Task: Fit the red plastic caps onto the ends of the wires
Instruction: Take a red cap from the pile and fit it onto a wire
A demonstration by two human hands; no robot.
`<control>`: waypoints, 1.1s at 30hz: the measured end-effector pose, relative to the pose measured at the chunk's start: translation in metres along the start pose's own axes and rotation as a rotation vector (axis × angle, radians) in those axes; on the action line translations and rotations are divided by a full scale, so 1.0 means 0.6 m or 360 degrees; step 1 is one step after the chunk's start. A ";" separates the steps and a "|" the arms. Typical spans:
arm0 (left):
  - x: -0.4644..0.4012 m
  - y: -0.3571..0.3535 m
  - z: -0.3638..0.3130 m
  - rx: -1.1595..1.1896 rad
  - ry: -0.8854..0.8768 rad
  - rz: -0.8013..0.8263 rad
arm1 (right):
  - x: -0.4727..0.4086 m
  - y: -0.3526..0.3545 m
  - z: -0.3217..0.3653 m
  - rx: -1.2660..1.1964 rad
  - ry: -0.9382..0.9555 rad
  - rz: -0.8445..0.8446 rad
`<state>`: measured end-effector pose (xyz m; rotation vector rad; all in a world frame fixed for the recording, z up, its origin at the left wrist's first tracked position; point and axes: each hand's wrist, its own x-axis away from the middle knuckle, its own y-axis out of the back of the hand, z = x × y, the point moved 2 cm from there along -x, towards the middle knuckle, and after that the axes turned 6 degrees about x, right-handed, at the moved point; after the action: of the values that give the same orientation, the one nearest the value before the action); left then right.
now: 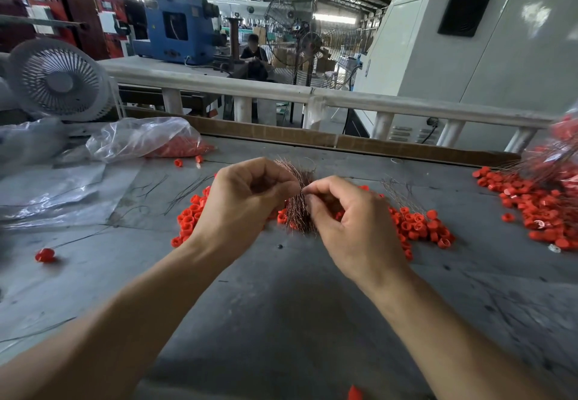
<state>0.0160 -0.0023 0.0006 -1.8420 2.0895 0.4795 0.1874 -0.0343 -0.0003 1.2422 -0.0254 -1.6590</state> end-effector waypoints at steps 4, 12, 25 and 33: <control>0.004 -0.007 0.000 -0.0019 -0.0047 0.0082 | 0.000 -0.003 0.000 -0.0026 -0.0006 0.0029; 0.005 -0.004 -0.003 -0.0106 -0.0043 0.0028 | 0.003 -0.003 -0.002 -0.0080 -0.0094 0.0025; -0.006 0.009 0.000 -0.0147 0.0141 0.0165 | -0.001 0.007 -0.002 0.0105 0.0093 0.0071; -0.020 0.051 -0.006 -0.0719 0.0023 -0.0241 | -0.004 0.017 -0.038 0.0078 -0.0154 -0.0004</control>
<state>-0.0132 0.0103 0.0105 -2.2286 1.9434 0.9635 0.2109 -0.0257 -0.0038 1.1979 -0.1243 -1.7283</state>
